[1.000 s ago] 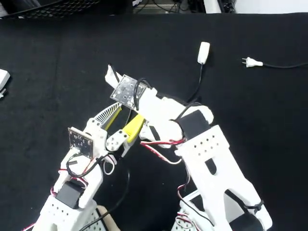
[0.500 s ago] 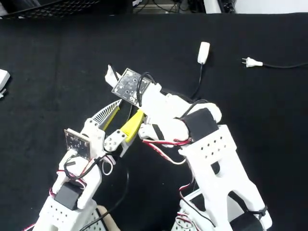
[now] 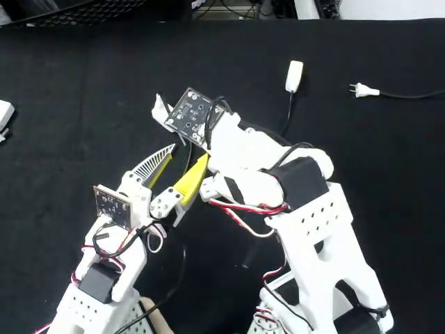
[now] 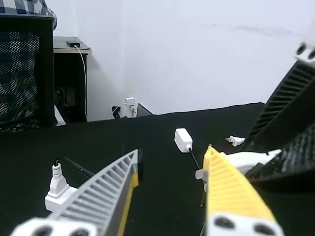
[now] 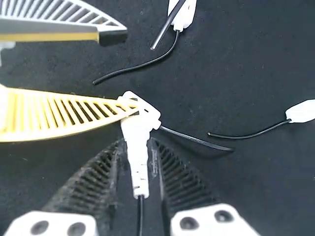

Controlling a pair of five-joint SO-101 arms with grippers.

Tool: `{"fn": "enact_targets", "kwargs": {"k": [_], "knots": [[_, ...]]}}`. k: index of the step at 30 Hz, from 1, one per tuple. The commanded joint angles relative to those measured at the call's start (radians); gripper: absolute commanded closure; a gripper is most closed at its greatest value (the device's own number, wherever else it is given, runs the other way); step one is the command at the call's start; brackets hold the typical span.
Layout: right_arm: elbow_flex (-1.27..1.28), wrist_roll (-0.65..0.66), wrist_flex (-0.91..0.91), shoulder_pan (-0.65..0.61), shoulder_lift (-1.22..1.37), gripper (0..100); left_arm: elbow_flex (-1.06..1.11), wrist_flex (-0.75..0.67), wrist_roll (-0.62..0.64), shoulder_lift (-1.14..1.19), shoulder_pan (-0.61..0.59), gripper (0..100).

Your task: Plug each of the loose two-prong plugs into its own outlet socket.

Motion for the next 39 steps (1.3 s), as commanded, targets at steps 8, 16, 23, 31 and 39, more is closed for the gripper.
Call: {"fn": "enact_targets", "kwargs": {"k": [8, 16, 23, 31, 39], "knots": [[-0.058, -0.046, -0.008, -0.080, -0.025, 98.7, 0.016, 0.008, -0.011, -0.003, 0.007, 78], [-0.061, -0.091, -0.015, -0.074, -0.028, 98.7, 0.016, 0.009, -0.011, -0.003, 0.007, 78], [-0.062, -0.103, -0.029, -0.074, -0.025, 98.7, 0.016, 0.048, -0.011, -0.003, 0.007, 78], [-0.122, -0.103, -0.028, -0.015, -0.024, 98.7, 0.016, 0.048, -0.011, -0.003, 0.007, 78], [-0.059, -0.101, -0.028, -0.008, -0.024, 98.7, 0.016, 0.048, -0.011, -0.003, 0.005, 78]]}}
